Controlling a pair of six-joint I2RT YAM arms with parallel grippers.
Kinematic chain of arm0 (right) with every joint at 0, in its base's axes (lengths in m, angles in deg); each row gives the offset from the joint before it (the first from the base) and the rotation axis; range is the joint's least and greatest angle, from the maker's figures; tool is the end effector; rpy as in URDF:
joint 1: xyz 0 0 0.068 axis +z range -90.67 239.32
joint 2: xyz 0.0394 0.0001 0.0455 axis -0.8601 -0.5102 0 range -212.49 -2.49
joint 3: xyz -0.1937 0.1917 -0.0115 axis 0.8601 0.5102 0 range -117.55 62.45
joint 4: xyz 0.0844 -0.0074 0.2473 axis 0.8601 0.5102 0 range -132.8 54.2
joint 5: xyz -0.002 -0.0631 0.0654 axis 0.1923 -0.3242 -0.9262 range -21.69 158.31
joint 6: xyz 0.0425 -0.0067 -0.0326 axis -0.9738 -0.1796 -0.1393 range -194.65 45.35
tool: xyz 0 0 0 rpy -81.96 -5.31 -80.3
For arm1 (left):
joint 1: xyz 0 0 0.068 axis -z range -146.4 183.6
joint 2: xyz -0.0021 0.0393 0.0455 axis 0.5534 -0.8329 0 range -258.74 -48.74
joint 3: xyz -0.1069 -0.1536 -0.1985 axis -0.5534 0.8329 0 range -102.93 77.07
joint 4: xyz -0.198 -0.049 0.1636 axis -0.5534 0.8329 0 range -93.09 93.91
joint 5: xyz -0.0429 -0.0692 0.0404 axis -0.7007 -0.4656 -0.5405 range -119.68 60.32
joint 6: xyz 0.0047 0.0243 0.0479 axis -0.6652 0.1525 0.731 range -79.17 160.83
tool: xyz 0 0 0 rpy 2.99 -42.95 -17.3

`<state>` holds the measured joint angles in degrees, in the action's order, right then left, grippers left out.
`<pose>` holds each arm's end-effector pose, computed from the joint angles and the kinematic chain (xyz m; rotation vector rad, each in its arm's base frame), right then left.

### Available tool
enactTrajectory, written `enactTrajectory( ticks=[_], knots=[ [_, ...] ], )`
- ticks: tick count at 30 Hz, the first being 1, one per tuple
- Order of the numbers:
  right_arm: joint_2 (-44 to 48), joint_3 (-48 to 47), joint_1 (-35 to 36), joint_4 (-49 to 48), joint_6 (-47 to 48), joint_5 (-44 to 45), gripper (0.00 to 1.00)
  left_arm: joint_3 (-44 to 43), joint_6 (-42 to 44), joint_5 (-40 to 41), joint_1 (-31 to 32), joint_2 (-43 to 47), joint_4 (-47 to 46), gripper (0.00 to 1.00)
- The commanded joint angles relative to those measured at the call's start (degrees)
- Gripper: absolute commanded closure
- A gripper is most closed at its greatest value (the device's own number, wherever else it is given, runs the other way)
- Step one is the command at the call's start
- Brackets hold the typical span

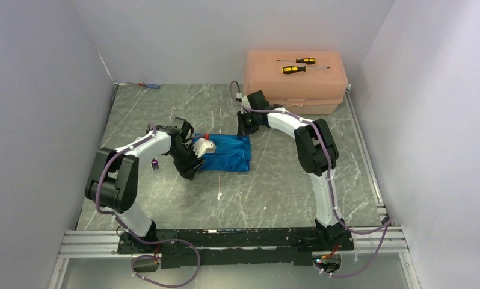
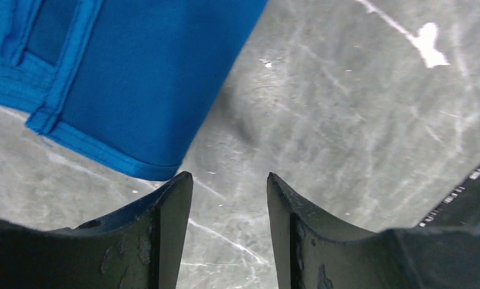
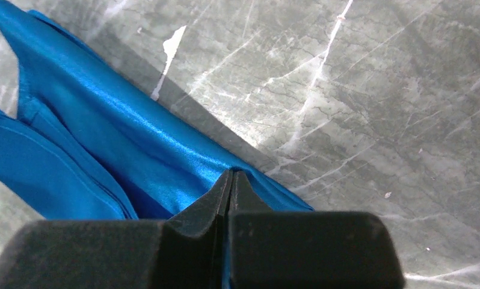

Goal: Fold the napkin into a case and place the utensils inside
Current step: Rotate the 2/3-rectangle-folded napkin at the center of the board.

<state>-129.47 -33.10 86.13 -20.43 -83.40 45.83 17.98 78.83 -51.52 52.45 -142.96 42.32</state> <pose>0.4242 0.2297 0.1615 -0.5659 2.5022 0.7400 0.2719 -0.1068 0.1793 1.4083 2.5056 -0.5072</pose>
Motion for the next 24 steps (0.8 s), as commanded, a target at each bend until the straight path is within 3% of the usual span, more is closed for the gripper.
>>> enactTrajectory(
  ticks=[1, 7, 24],
  knots=[
    [0.92, 1.67, 0.45, -4.27, 1.96, 4.34, 0.99, 1.13, 0.16, 7.38, 0.09, -0.03, -7.2, 0.46],
    [2.87, 5.47, 0.46, -4.74, 2.26, 5.55, 0.99, 1.31, -1.23, 13.27, 0.14, -1.76, -14.95, 0.48],
    [25.35, 41.7, 2.07, -18.14, -10.85, 6.09, 1.0, -16.32, -1.27, 14.95, 1.79, -18.15, -19.9, 0.5]
  ],
)
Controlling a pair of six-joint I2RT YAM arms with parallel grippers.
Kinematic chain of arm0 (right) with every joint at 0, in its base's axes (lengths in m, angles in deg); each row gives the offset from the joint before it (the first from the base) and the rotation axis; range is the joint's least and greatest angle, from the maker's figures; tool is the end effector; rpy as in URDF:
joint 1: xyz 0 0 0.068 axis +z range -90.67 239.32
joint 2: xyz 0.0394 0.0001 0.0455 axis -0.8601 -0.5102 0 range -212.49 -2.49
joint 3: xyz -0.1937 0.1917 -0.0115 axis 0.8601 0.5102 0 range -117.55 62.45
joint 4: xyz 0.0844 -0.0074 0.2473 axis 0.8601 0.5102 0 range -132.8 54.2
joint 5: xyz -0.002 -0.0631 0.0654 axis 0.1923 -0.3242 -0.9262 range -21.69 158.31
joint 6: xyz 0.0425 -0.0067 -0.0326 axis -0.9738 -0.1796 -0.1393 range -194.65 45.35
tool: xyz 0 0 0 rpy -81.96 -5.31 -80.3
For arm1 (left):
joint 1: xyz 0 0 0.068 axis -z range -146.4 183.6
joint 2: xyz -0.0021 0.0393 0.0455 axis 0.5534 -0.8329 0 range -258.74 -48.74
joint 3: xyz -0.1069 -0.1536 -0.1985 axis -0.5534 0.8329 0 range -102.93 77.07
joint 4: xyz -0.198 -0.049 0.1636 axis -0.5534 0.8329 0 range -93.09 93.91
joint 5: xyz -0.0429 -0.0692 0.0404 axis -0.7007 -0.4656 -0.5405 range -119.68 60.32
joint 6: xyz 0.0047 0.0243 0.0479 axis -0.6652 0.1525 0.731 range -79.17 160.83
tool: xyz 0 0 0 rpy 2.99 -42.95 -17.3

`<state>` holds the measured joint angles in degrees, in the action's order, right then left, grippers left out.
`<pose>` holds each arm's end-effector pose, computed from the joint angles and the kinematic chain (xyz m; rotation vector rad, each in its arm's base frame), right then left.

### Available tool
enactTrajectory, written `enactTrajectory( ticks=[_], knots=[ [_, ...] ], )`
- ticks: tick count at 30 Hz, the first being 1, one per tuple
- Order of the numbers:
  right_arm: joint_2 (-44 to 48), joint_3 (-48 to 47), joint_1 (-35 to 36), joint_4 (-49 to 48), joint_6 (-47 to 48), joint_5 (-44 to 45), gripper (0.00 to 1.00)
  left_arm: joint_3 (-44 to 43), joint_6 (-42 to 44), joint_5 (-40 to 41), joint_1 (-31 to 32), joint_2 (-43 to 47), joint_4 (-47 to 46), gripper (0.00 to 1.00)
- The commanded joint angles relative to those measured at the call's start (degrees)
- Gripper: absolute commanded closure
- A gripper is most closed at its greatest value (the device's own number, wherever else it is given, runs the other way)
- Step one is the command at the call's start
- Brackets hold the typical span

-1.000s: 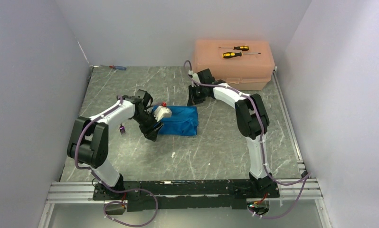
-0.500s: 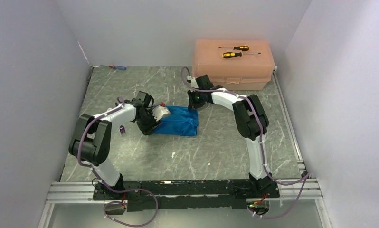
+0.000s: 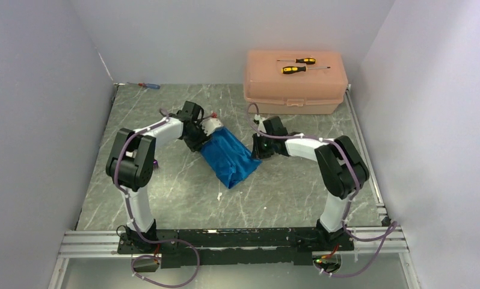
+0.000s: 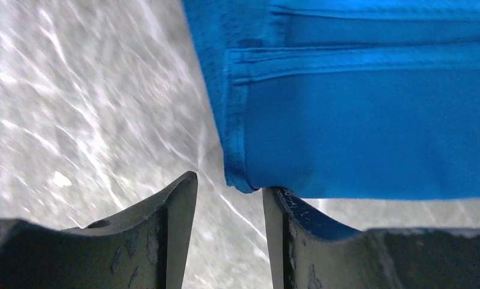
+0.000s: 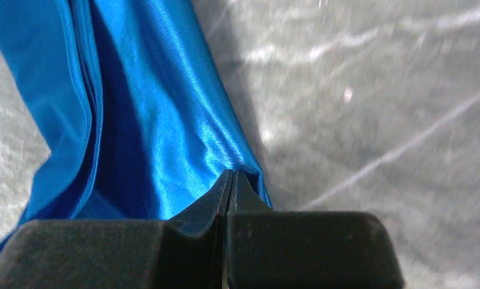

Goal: Fold the napkin into a case and place the utensils inside
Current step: Rotate the 2/3-rectangle-folded napkin at the center of the board.

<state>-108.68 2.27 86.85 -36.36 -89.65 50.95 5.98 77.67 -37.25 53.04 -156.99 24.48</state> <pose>0.3255 0.1817 0.1468 -0.4106 2.5255 0.6786 0.3575 -0.1311 0.1652 1.3014 2.3489 -0.0845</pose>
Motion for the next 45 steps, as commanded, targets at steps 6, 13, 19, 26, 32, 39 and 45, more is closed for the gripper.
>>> enactTrajectory(
  ticks=[6, 13, 19, 26, 32, 39, 45],
  knots=[
    [10.72, 15.34, 4.93, -5.93, -11.13, 1.2, 1.0, -11.88, -1.54, 0.71, 4.34, -9.86, -1.34, 0.5],
    [20.65, 19.06, 6.86, -5.19, -15.02, 4.54, 0.85, -18.17, -2.98, 0.9, 5.65, -13.61, 1.67, 0.47],
    [26.14, 16.81, 7.01, -2.96, -12.82, 6.91, 0.84, -18.3, -4.89, -1.16, 3.42, -6.75, 7.96, 0.37],
    [20.46, 11.92, 7.98, -4.04, -12.42, 4.25, 0.99, -19.81, -7.27, -12.0, -1.07, 5.1, 23.0, 0.06],
    [14.59, 11.23, 8.77, -8.95, -14.18, 2.31, 1.0, -10.8, -14.41, -23.77, 4.61, 13.03, 29.19, 0.08],
    [12.71, 13.21, 9.53, -14.01, -17.12, -0.9, 1.0, -0.34, -26.27, -20.01, 13.3, 17.59, 17.47, 0.15],
    [15.47, 22.72, 12.45, -26.98, -24.3, 3.46, 1.0, 0.5, -28.15, -17.46, 14.38, 17.36, 15.03, 0.19]
  ],
)
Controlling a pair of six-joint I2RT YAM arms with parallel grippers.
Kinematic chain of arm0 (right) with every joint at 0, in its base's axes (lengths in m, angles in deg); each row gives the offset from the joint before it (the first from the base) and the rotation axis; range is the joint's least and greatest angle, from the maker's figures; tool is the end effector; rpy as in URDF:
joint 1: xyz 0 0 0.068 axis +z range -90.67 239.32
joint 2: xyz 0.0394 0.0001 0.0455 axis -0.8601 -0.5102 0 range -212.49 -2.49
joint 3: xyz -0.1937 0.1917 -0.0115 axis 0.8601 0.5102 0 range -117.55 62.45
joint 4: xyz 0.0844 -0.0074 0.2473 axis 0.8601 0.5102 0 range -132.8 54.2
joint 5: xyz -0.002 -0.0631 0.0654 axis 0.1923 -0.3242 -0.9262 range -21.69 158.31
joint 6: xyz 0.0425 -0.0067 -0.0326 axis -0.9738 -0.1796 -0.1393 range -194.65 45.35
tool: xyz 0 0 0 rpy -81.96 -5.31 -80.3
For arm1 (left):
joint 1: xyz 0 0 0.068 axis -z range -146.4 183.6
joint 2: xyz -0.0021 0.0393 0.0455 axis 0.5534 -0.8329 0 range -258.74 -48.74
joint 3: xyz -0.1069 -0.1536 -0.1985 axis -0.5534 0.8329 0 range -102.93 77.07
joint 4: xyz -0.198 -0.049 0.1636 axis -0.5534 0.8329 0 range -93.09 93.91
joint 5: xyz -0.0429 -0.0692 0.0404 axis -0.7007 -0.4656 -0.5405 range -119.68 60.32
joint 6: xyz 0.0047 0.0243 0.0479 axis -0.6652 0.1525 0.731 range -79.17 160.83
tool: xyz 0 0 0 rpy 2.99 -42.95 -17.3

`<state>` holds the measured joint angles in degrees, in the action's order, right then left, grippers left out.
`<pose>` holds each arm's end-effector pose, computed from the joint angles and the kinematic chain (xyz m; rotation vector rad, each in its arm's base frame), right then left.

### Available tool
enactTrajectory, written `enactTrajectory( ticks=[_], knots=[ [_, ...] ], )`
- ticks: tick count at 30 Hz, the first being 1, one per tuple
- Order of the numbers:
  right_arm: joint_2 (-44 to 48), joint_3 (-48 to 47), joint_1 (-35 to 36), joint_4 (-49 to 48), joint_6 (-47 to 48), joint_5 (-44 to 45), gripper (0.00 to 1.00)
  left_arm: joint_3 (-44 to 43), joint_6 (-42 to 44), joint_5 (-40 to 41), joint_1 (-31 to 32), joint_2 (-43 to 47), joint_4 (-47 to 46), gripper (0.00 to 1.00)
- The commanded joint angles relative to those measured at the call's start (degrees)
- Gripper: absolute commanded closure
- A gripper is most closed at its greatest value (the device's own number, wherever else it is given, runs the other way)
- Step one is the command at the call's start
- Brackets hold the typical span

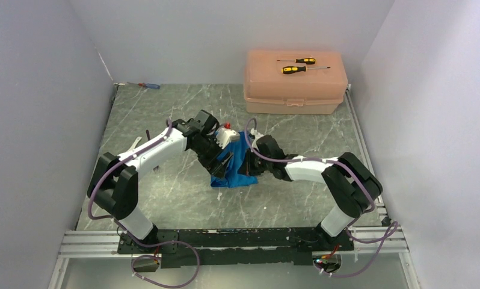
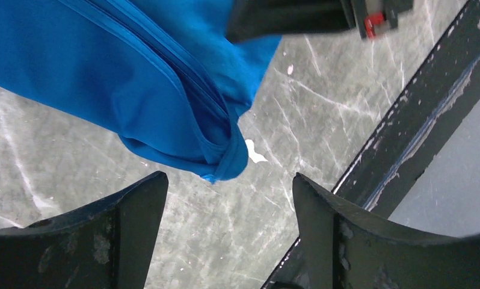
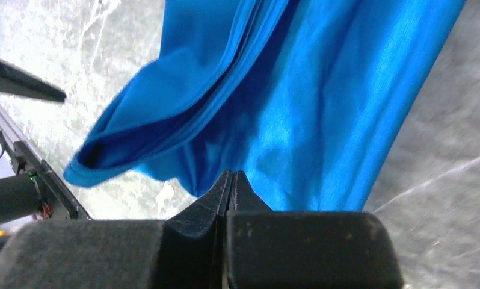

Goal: Fold the napkin into a case and place the utensils inside
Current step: Rotate the 2/3-rectangle-folded napkin at the center of the board, then smooth out the 2/3-rectangle-folded napkin at the center of the board.

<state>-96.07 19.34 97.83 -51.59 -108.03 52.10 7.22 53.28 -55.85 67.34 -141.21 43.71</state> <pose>0.2437 0.2067 0.1542 -0.2666 2.4466 0.9300 0.2555 -0.1895 0.2392 1.2004 2.5155 -0.7295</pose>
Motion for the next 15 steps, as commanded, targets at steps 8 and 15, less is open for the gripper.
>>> enactTrajectory(
  ticks=[8, 15],
  knots=[
    [-0.62, 8.02, 3.11, -20.29, -13.83, 4.4, 1.0, 0.74, -5.55, -2.76, 0.79, 0.18, -4.2, 0.27],
    [-3.61, 7.32, 4.02, -23.03, -18.3, 3.86, 1.0, 2.83, -3.69, -3.03, 0.94, 0.33, -4.15, 0.31]
  ],
)
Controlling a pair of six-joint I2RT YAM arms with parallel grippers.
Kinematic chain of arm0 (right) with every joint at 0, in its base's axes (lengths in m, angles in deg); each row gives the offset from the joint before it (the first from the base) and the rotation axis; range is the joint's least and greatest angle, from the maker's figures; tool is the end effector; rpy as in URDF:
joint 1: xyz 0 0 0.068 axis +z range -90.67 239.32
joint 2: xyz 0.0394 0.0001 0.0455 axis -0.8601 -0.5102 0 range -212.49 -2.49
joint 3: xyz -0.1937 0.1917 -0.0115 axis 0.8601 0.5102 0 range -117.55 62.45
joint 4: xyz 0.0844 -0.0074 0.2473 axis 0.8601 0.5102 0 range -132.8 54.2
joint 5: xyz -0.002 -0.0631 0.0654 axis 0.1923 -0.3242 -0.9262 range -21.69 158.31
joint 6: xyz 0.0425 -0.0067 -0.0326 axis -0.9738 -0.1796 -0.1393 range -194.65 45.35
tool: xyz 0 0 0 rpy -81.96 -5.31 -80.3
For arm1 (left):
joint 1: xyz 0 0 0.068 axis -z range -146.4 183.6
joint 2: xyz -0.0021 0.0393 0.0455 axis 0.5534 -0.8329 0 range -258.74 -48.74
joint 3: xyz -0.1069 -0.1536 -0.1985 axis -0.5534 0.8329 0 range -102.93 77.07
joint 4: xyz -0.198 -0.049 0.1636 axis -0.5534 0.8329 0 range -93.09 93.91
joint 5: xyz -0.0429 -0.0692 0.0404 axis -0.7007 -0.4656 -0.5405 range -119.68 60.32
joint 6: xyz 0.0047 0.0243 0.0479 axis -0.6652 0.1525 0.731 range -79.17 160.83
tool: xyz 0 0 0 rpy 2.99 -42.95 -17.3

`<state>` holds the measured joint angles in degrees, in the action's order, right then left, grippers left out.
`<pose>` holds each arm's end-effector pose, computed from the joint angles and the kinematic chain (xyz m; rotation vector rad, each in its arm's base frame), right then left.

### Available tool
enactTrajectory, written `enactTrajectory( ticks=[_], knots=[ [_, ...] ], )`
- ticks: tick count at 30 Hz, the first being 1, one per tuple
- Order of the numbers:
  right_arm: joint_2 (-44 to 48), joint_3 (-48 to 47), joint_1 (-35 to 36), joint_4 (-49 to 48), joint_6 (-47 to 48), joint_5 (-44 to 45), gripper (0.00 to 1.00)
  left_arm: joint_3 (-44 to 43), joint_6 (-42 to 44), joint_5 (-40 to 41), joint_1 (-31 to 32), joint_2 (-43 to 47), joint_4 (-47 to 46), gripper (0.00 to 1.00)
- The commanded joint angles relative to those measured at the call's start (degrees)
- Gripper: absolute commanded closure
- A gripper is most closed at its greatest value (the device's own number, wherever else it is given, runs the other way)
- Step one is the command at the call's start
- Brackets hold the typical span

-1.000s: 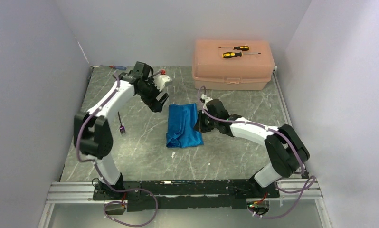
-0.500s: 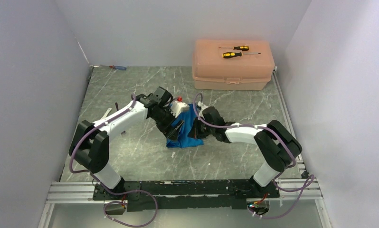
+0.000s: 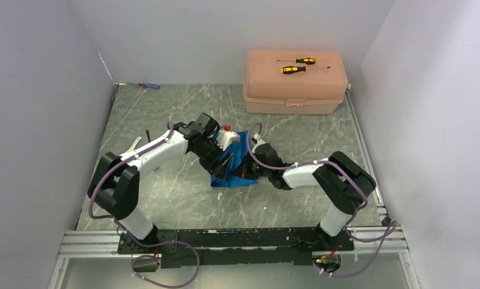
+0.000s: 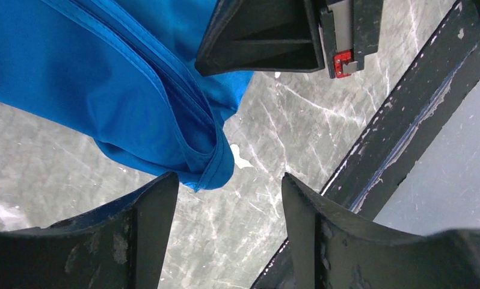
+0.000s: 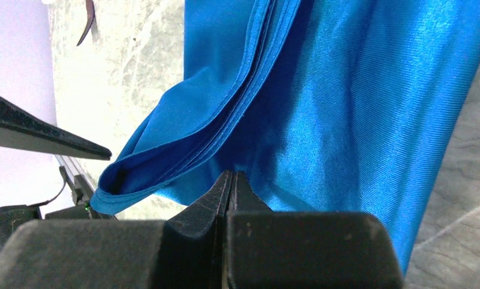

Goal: Fold the napkin into a case and place the utensils inside
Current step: Smooth out the 2/3-rectangle-folded napkin at the center of the board.

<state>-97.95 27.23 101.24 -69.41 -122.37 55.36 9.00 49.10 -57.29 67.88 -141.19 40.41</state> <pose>0.2247 0.2126 0.1332 -0.0239 2.3730 1.0855 0.2542 -0.1932 0.2330 1.1295 2.5339 -0.7853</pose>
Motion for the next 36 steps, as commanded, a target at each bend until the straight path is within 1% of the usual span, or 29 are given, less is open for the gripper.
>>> enactTrajectory(
  ticks=[1, 8, 11, 13, 15, 18, 24, 27, 29, 32, 35, 36],
  knots=[
    [-2.16, -0.95, 0.77, -5.1, -4.3, 0.48, 1.0, 1.32, 0.84, -1.29, 0.49, 0.25, -1.08, 0.33],
    [-3.07, -0.52, 2.05, -5.95, -7.28, 1.13, 1.0, 1.72, 3.73, 0.68, 1.8, -0.51, -2.48, 0.43],
    [-4.03, 0.24, 2.78, -8.45, -8.9, 1.65, 1.0, 1.89, 4.82, 2.08, 2.08, -1.29, -3.72, 0.47],
    [-4.79, 0.6, 3.47, -10.86, -10.06, 2.05, 1.0, 1.89, 5.23, 2.64, 2.18, -1.58, -4.42, 0.53],
    [-5.48, 0.91, 4.26, -12.19, -10.98, 2.91, 1.0, 2.05, 5.74, 3.25, 2.46, -1.75, -4.94, 0.55],
    [-6.99, 1.64, 5.35, -14.49, -12.65, 3.82, 1.0, 2.68, 6.45, 4.29, 3.08, -1.37, -5.22, 0.53],
    [-8.73, 2.59, 6.7, -18.76, -14.7, 4.8, 1.0, 5.34, 7.86, 5.27, 4.72, 0.48, -5.57, 0.42],
    [-8.86, 3.04, 7.14, -19.9, -15.0, 5.41, 1.0, 6.72, 8.7, 7.36, 5.46, 0.96, -6.37, 0.36],
    [-8.7, 3.26, 7.45, -20.23, -15.0, 5.79, 1.0, 7.21, 9.28, 8.77, 5.85, 1.33, -6.73, 0.34],
    [-8.14, 3.59, 7.78, -20.36, -14.86, 6.57, 1.0, 7.85, 10.02, 11.58, 5.98, 1.9, -7.34, 0.35],
    [-7.81, 3.35, 8.09, -19.9, -14.49, 6.86, 1.0, 7.65, 10.15, 12.53, 6.1, 2.0, -7.44, 0.43],
    [-7.61, 3.1, 8.36, -19.58, -14.02, 6.95, 1.0, 7.51, 10.06, 12.68, 6.19, 2.0, -7.39, 0.47]
  ],
)
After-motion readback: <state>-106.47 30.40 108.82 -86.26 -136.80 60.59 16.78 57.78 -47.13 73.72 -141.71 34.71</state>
